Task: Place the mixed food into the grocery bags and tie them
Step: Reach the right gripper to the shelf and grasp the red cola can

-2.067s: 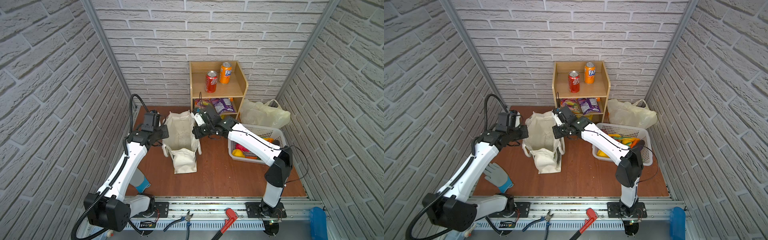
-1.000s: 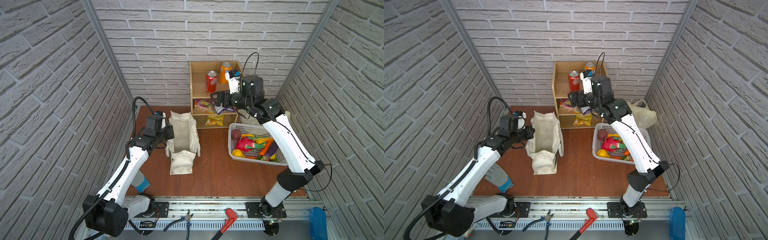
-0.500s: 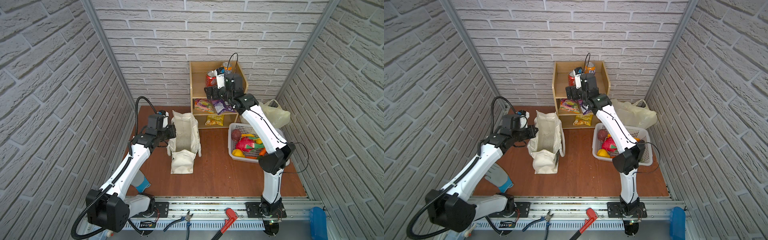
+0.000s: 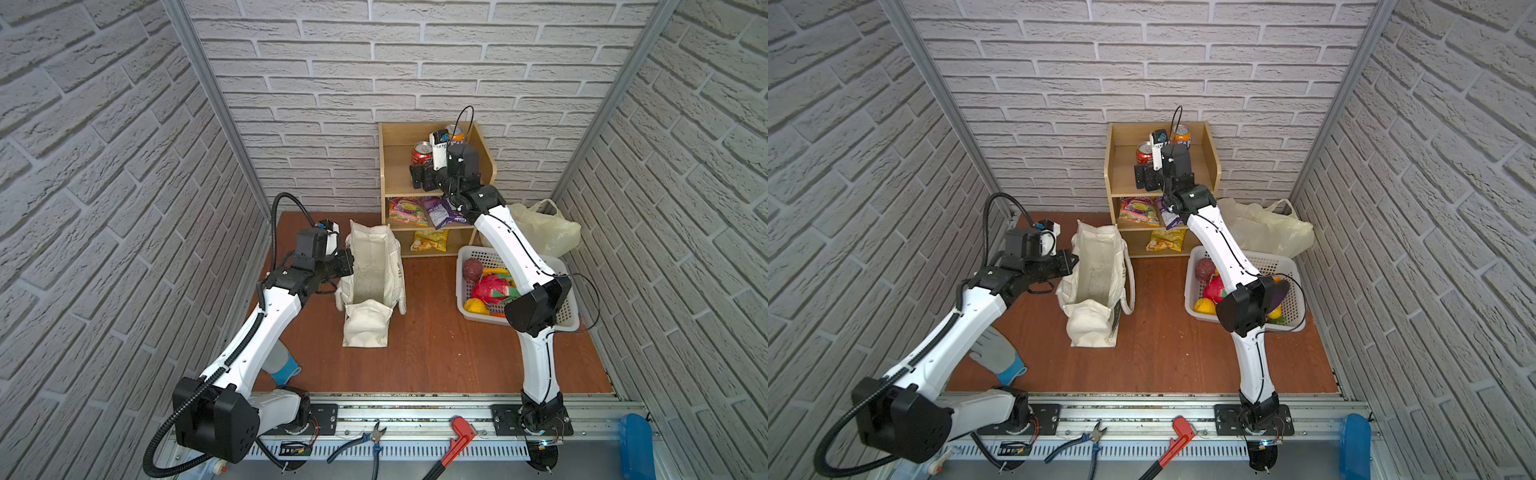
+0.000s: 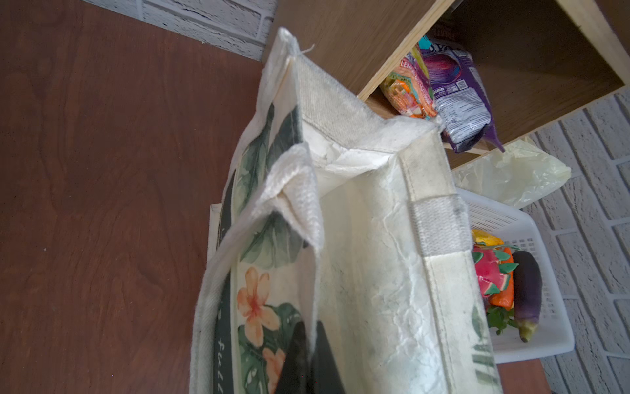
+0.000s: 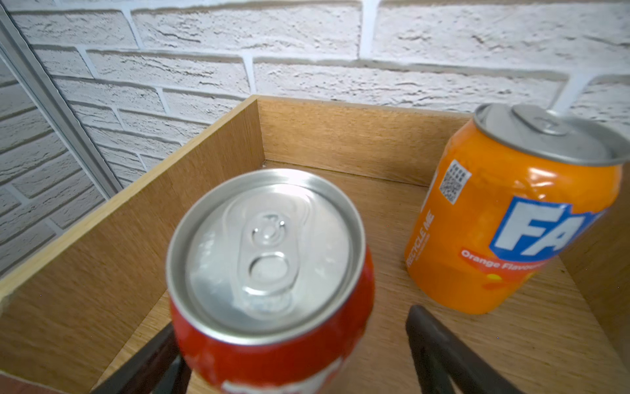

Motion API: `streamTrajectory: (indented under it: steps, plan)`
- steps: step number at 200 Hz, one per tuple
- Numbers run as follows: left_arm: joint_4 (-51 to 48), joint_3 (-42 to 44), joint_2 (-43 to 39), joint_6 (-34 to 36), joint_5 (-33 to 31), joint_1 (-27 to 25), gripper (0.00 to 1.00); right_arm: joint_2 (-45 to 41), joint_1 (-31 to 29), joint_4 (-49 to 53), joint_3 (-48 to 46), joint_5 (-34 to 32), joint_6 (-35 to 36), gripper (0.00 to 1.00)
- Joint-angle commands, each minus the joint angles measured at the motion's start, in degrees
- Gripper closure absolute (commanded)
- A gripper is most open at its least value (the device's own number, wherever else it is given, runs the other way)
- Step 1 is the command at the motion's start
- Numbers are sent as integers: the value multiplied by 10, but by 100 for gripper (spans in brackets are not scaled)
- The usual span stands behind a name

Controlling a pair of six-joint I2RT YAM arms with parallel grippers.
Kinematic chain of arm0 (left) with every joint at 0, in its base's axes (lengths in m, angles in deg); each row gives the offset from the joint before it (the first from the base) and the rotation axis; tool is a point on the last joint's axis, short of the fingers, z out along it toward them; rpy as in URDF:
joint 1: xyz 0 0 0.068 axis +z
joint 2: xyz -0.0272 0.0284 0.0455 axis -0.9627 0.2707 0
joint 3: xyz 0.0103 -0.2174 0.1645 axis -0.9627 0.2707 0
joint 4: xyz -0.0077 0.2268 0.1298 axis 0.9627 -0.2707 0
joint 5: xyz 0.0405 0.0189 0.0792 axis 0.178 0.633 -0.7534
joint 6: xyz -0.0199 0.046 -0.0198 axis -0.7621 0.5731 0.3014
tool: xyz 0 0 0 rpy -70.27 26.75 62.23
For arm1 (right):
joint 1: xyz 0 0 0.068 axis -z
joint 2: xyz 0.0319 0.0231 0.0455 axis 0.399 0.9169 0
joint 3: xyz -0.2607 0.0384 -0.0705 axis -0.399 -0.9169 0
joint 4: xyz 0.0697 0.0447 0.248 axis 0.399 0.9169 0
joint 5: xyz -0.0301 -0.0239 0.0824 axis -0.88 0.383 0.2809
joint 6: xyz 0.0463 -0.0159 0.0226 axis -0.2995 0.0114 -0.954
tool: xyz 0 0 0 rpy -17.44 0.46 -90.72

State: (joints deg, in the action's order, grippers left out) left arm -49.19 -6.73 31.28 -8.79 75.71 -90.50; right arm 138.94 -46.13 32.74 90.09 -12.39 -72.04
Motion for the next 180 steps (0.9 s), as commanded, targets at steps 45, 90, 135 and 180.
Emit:
streamTrajectory:
  steps: [45, 90, 135, 180]
  plan:
    - [22, 13, 10, -2, 7, -3, 100, 16, 2, -47, 26, 23, -8, 14]
    - [20, 14, 8, -1, 5, -3, 100, 23, 2, -55, 28, 40, -15, 14]
    - [19, 16, 7, -1, 2, -3, 100, 24, 2, -54, 30, 50, -21, 38]
    - [16, 16, 4, -1, -2, -3, 100, -6, 2, -49, 29, 73, -24, 74]
